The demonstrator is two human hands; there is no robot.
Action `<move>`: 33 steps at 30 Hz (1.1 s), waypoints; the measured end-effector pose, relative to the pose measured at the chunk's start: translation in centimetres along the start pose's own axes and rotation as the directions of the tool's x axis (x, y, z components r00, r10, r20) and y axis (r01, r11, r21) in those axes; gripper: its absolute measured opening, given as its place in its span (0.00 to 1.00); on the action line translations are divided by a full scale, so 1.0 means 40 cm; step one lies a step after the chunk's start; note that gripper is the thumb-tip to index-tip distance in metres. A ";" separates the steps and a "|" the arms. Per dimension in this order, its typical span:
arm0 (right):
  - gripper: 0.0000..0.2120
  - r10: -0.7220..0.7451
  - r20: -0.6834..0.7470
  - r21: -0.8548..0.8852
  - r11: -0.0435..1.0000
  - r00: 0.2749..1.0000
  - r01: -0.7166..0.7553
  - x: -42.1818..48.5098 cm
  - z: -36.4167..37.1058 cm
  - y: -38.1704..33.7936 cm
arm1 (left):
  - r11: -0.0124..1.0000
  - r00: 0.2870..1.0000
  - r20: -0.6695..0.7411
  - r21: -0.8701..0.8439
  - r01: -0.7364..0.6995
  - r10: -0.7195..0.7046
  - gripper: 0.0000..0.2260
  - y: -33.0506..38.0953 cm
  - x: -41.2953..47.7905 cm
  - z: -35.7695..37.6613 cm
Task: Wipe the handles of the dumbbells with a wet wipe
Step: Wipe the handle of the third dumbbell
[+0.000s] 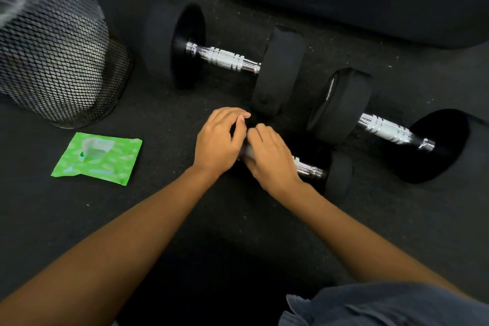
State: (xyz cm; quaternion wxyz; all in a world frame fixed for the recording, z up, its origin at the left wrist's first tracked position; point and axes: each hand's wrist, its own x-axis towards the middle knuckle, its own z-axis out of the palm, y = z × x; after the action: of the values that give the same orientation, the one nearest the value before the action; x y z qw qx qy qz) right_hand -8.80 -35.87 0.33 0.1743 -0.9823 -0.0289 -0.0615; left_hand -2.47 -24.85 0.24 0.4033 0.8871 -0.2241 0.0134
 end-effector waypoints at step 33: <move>0.16 0.099 0.269 0.204 0.966 0.958 -0.158 -0.015 -0.057 0.050 | 1.000 1.000 -0.021 -0.029 -0.013 0.013 0.16 -0.005 -0.004 0.003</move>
State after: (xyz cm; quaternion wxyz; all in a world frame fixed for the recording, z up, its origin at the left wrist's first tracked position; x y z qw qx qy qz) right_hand -9.50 -38.57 1.71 0.2820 -0.9559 0.0063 0.0814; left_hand -2.56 -24.75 0.00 0.4183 0.8796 -0.2257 0.0220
